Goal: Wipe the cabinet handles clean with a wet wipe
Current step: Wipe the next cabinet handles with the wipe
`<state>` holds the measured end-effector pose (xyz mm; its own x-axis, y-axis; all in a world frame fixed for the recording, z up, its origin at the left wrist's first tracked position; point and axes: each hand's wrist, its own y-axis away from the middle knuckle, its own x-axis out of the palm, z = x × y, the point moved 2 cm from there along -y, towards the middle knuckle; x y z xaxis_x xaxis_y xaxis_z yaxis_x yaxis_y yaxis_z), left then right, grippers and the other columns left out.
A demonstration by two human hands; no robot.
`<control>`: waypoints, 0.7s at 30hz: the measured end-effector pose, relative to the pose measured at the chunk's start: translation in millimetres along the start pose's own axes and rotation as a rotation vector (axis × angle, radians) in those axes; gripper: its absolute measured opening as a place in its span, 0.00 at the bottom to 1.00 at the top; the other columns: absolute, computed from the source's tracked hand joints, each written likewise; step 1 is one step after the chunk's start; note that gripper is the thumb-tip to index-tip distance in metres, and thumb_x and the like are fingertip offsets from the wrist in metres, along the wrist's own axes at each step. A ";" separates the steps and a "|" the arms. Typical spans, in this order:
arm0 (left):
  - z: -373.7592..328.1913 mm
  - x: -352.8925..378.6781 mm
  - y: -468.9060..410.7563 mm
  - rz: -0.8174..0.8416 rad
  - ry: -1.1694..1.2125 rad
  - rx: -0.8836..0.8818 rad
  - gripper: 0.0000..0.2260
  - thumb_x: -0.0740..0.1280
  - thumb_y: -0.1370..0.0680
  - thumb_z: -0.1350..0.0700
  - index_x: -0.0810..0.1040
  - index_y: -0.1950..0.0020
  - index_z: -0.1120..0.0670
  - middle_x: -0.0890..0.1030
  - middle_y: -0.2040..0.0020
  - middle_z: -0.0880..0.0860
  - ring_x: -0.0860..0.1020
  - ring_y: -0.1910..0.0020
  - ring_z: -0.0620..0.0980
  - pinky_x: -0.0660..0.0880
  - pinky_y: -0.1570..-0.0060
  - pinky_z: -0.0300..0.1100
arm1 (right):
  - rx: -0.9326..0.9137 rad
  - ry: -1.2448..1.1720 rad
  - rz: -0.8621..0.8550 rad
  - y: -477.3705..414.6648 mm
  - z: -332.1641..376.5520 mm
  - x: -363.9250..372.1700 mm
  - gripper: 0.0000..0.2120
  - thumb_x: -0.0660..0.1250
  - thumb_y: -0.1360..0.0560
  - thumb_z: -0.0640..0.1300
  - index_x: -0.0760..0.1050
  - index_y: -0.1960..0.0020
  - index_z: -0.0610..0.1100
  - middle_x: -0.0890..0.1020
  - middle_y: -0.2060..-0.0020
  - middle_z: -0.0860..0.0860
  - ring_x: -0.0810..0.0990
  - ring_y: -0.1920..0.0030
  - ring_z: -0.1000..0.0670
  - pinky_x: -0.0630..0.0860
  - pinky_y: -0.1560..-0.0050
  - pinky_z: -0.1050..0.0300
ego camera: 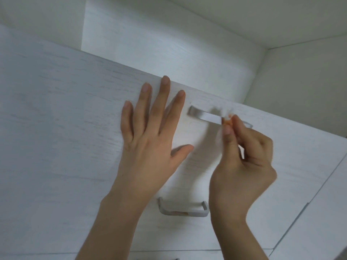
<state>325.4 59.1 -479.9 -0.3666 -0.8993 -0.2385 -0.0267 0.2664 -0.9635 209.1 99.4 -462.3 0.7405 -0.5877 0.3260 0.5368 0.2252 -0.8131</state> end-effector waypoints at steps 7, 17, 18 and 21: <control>1.7 -0.3 0.8 -0.009 0.001 0.009 0.40 0.66 0.30 0.38 0.55 0.23 0.52 0.51 0.23 0.55 0.48 0.24 0.58 0.41 0.28 0.54 | -0.016 -0.033 0.000 7.3 -1.4 7.2 0.11 0.70 0.29 0.35 0.80 0.47 0.44 0.77 0.59 0.55 0.78 0.57 0.62 0.72 0.54 0.73; 2.9 1.9 2.4 -0.023 -0.011 0.028 0.40 0.66 0.31 0.38 0.56 0.24 0.52 0.52 0.24 0.55 0.49 0.25 0.58 0.42 0.28 0.55 | -0.010 -0.009 -0.059 2.1 -8.2 2.4 0.12 0.69 0.28 0.33 0.79 0.45 0.40 0.76 0.59 0.51 0.76 0.56 0.63 0.70 0.51 0.75; 3.2 2.5 2.6 -0.033 -0.009 0.030 0.40 0.67 0.30 0.38 0.56 0.24 0.52 0.52 0.24 0.55 0.49 0.25 0.58 0.43 0.28 0.55 | -0.026 -0.015 -0.028 6.4 -6.3 7.0 0.13 0.69 0.28 0.32 0.79 0.45 0.40 0.76 0.59 0.51 0.76 0.57 0.63 0.70 0.52 0.75; 6.3 2.6 3.6 -0.055 -0.009 0.049 0.39 0.68 0.30 0.39 0.58 0.24 0.52 0.55 0.24 0.55 0.51 0.25 0.58 0.45 0.28 0.55 | -0.005 -0.073 0.014 10.9 -4.5 14.9 0.12 0.69 0.28 0.32 0.79 0.45 0.39 0.75 0.59 0.51 0.76 0.57 0.62 0.71 0.52 0.75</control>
<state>330.2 55.6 -484.8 -0.3570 -0.9155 -0.1855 -0.0012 0.1990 -0.9800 224.2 89.6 -468.4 0.7757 -0.5263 0.3484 0.5239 0.2291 -0.8204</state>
